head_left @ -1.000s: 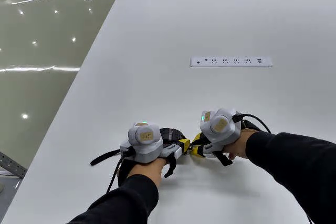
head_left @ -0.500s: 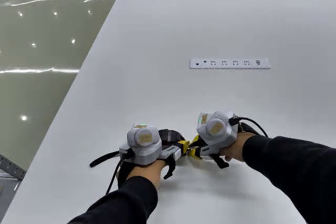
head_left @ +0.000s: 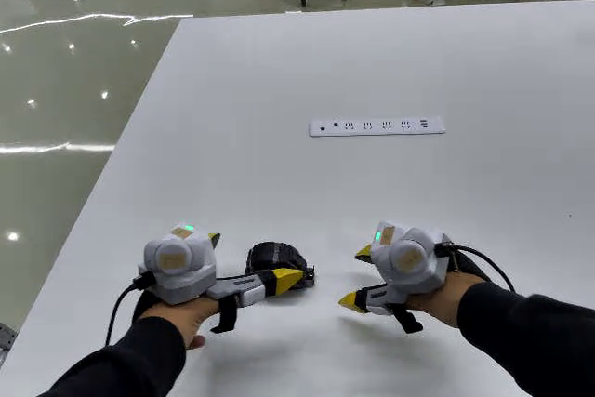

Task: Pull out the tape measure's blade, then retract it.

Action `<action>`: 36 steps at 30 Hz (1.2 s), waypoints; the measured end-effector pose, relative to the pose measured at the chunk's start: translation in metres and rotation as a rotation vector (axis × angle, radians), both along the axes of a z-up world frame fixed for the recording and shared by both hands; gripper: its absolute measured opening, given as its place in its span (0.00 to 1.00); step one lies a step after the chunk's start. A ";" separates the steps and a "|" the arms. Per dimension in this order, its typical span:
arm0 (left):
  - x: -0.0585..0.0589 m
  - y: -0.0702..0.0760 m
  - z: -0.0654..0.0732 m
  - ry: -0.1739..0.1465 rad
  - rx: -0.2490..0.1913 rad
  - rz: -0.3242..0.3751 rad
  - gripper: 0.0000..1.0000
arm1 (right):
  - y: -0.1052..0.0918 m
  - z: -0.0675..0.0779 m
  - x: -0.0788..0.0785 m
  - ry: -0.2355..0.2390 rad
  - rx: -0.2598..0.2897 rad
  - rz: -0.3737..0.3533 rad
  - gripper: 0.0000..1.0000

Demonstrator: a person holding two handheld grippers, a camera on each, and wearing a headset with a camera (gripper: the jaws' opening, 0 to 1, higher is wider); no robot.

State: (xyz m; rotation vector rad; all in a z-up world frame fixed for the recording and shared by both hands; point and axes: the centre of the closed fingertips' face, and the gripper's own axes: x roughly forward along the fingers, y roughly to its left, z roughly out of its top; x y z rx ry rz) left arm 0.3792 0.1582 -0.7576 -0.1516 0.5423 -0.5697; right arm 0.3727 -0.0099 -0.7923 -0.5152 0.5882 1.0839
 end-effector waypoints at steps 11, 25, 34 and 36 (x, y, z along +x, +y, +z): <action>-0.082 0.087 -0.008 -0.022 0.135 0.020 1.00 | -0.124 0.041 -0.048 -0.019 0.159 -0.223 0.88; -0.122 0.123 0.032 -0.083 0.225 0.005 1.00 | -0.235 0.058 -0.090 -0.058 0.056 -0.342 1.00; -0.108 0.105 0.044 -0.117 0.204 -0.025 1.00 | -0.237 0.060 -0.093 -0.062 0.057 -0.341 1.00; -0.105 0.102 0.043 -0.122 0.203 -0.038 1.00 | -0.237 0.060 -0.094 -0.054 0.060 -0.347 1.00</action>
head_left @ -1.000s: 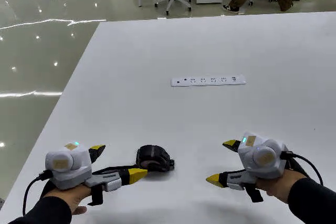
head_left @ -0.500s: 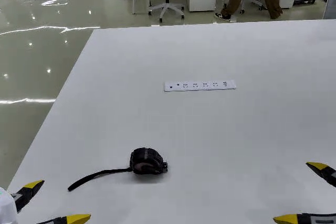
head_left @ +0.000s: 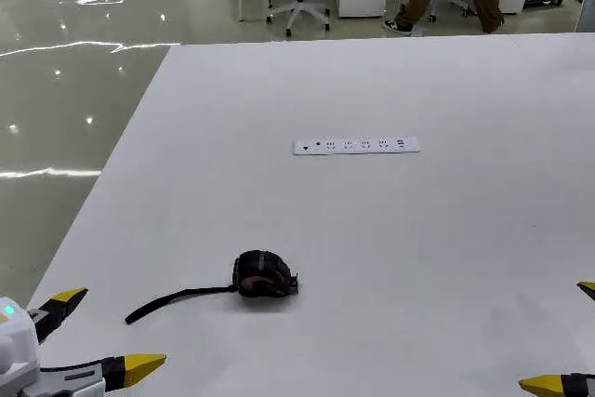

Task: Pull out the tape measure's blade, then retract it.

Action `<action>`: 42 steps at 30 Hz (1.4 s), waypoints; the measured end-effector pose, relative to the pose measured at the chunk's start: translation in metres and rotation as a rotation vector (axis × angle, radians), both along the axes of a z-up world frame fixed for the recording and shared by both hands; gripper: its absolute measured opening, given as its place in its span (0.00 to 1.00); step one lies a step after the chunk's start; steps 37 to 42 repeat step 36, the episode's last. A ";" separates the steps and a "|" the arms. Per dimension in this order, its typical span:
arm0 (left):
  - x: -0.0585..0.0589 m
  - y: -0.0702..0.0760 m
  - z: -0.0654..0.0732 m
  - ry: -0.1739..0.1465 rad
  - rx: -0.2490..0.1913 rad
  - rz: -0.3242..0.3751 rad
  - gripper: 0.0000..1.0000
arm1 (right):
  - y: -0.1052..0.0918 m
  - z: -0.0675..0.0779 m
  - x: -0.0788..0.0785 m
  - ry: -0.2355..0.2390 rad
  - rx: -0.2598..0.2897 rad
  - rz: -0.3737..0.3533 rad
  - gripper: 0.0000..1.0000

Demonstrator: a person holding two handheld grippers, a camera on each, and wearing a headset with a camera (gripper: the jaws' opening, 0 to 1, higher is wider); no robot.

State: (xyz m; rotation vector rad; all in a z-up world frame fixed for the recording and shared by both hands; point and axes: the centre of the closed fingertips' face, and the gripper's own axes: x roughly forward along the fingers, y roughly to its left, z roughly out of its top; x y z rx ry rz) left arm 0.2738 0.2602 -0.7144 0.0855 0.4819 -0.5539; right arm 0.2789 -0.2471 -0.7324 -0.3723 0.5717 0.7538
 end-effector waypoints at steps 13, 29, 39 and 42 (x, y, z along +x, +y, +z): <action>0.006 -0.002 0.008 -0.018 0.009 -0.005 1.00 | -0.004 0.003 0.003 -0.011 0.017 -0.018 1.00; -0.001 -0.005 0.005 -0.012 -0.011 -0.008 1.00 | -0.003 0.001 -0.005 -0.005 0.019 -0.013 1.00; -0.001 -0.002 0.004 -0.012 0.000 -0.009 1.00 | -0.003 0.000 -0.006 0.001 0.013 -0.007 1.00; -0.001 -0.002 0.004 -0.012 0.000 -0.009 1.00 | -0.003 0.000 -0.006 0.001 0.013 -0.007 1.00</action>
